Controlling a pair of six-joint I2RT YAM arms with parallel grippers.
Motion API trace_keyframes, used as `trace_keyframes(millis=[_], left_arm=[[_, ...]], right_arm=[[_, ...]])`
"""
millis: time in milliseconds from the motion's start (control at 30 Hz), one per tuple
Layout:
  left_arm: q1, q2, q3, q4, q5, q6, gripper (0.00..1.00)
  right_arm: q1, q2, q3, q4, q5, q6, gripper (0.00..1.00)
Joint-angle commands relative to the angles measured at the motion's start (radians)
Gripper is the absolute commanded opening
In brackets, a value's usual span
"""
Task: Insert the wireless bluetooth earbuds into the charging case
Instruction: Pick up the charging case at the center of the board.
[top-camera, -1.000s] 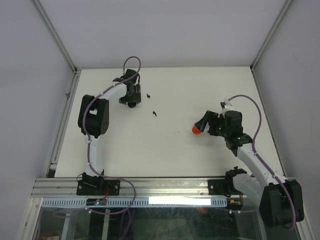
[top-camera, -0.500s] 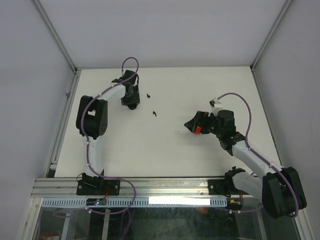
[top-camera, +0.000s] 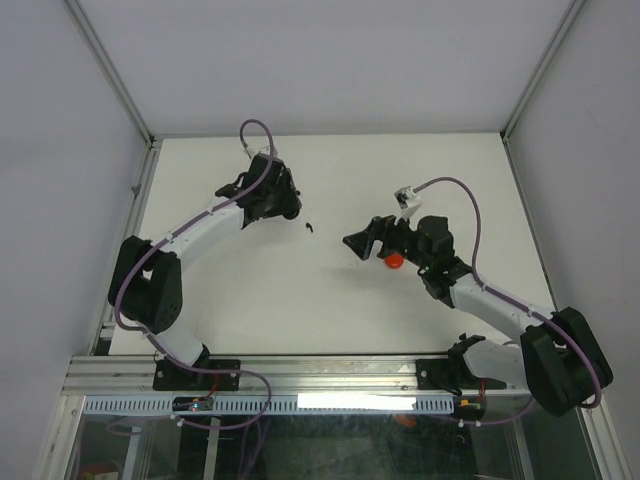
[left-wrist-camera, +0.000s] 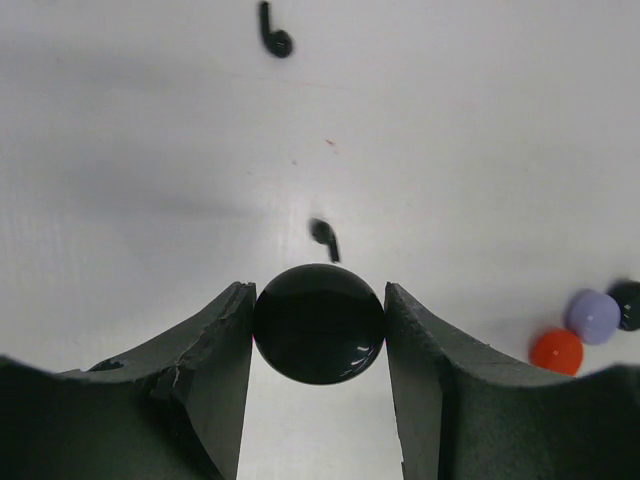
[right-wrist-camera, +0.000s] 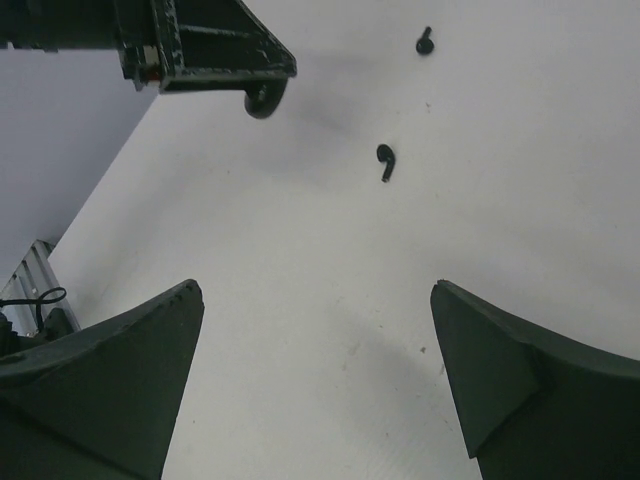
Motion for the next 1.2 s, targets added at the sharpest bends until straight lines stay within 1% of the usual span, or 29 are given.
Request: trace_keyframes(millis=[0,200,267,333,400,467,500,567,733,867,1167], left_arm=[[-0.102,-0.119,-0.073,0.159,-0.056,-0.115,0.42],[-0.262,-0.210,-0.105,0.236,-0.173,-0.191,0.42],[-0.303,-0.233,-0.117,0.263,-0.207,-0.221,0.43],[-0.336,-0.251,-0.132,0.296,-0.234,-0.247,0.43],[-0.360,-0.264,-0.149,0.327,-0.256,-0.266,0.43],[-0.379,-0.289,-0.161,0.352,-0.266,-0.279,0.44],[-0.387,-0.300,-0.168,0.367,-0.270,-0.281,0.44],[-0.395,-0.305,-0.172,0.376,-0.266,-0.287,0.44],[-0.407,-0.310,-0.174,0.381,-0.251,-0.301,0.44],[-0.420,-0.309,-0.174,0.384,-0.258,-0.301,0.44],[-0.457,-0.297,-0.175,0.409,-0.274,-0.293,0.44]], right_arm=[[0.037,0.005,0.050,0.200,0.009,-0.027,0.99],[0.069,0.006,0.034,0.308,0.047,-0.019,0.99],[0.073,0.006,0.013,0.372,0.056,-0.016,0.99],[0.077,0.012,0.004,0.403,0.071,-0.016,0.97],[0.079,0.023,-0.005,0.433,0.077,-0.018,0.92],[0.080,0.034,-0.017,0.471,0.073,-0.017,0.87],[0.082,0.040,-0.019,0.482,0.072,-0.020,0.83],[0.081,0.048,-0.027,0.501,0.073,-0.027,0.77],[0.083,0.070,-0.031,0.538,0.074,-0.030,0.67],[0.083,0.087,-0.028,0.578,0.076,-0.025,0.62],[0.085,0.137,-0.003,0.624,0.064,0.009,0.56]])
